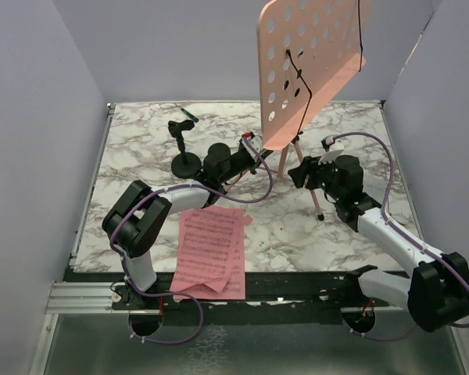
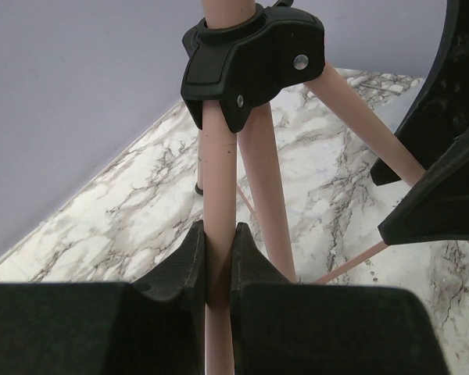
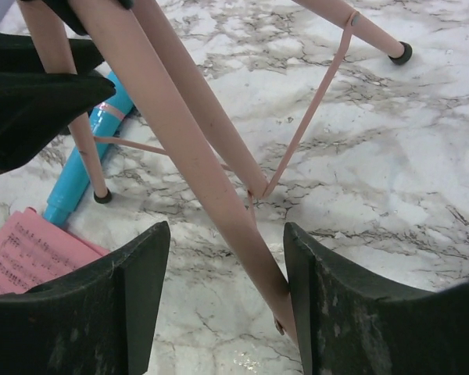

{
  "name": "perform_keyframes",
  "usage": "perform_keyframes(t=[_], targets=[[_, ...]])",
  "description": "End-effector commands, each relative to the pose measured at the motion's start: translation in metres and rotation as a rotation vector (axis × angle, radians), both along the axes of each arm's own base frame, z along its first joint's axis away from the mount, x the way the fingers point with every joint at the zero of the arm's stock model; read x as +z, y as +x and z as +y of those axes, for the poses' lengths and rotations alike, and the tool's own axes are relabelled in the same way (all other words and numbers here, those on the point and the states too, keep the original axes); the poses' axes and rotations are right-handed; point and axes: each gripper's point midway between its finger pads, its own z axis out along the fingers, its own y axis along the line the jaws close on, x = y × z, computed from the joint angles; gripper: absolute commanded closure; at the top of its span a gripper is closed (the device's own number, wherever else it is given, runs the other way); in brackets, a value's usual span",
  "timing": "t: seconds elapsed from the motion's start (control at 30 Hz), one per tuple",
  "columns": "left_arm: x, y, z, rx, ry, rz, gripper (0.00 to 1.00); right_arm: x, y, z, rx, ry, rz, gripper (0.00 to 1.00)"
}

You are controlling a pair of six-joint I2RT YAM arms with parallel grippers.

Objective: Set up the instrument practice props

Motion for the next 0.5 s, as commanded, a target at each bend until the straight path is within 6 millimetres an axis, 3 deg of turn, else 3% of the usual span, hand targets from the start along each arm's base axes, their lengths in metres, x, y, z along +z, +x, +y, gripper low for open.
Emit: perform_keyframes(t=[0.0,0.2,0.47], targets=[[-0.042,-0.01,0.0,-0.043,0.063,0.112,1.0,-0.005,-0.006,0.012,0.083,-0.004,0.045,0.39],[-0.045,-0.009,-0.002,-0.048,0.066,0.114,1.0,-0.006,-0.022,0.019,0.144,0.027,0.051,0.48],[-0.055,-0.004,-0.009,-0.059,0.073,0.128,1.0,-0.005,-0.047,0.035,0.279,0.082,0.034,0.53]])
